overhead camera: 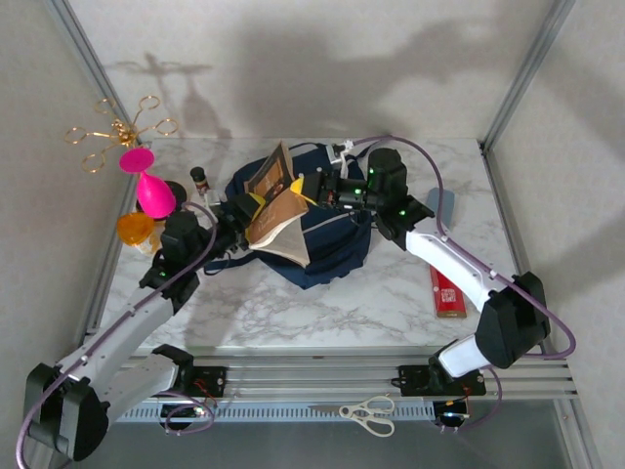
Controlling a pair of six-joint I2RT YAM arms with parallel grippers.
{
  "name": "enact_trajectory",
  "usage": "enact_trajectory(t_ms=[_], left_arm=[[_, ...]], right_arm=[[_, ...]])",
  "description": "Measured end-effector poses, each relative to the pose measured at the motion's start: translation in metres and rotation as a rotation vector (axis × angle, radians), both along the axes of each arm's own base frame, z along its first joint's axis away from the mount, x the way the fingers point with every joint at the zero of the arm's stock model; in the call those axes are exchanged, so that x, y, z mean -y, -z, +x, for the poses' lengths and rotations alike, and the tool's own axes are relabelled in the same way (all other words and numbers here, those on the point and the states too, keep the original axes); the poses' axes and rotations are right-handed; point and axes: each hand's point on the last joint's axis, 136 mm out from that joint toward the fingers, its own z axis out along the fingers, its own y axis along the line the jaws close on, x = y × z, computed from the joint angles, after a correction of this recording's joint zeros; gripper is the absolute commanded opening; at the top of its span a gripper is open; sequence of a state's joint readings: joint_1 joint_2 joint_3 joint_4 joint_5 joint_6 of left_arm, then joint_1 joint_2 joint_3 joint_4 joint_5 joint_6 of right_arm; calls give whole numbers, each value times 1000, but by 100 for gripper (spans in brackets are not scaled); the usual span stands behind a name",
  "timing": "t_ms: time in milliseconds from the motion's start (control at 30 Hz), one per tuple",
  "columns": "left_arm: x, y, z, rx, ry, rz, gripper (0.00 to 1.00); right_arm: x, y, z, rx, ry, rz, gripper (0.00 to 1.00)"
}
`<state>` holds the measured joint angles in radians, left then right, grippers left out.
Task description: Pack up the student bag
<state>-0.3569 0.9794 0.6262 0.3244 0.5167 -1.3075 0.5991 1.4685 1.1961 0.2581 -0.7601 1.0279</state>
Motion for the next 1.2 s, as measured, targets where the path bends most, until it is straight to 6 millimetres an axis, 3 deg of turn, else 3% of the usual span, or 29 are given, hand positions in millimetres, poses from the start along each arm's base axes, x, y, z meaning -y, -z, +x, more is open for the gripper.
enact_trajectory(t_ms=[133, 267, 433, 600, 733, 900, 1033, 1200], left_arm=[[11, 0, 3, -9, 12, -30, 51], [12, -6, 5, 6, -6, -54, 24], [13, -18, 9, 43, -22, -72, 0], [25, -31, 11, 86, 0, -92, 0], [43, -48, 7, 128, 48, -115, 0], [64, -58, 6, 162, 96, -130, 0], [68, -57, 11, 165, 95, -127, 0], [68, -51, 14, 167, 88, -72, 0]], right_arm=[[17, 1, -1, 5, 29, 15, 0], [32, 9, 2, -4, 63, 4, 3], [43, 24, 3, -16, 80, -47, 48], [61, 35, 1, -35, 111, -96, 97], [73, 40, -1, -70, 109, -104, 99], [68, 42, -12, -124, 26, -74, 99], [65, 30, -20, -124, -26, -11, 98], [71, 20, -23, -111, -33, 27, 82]])
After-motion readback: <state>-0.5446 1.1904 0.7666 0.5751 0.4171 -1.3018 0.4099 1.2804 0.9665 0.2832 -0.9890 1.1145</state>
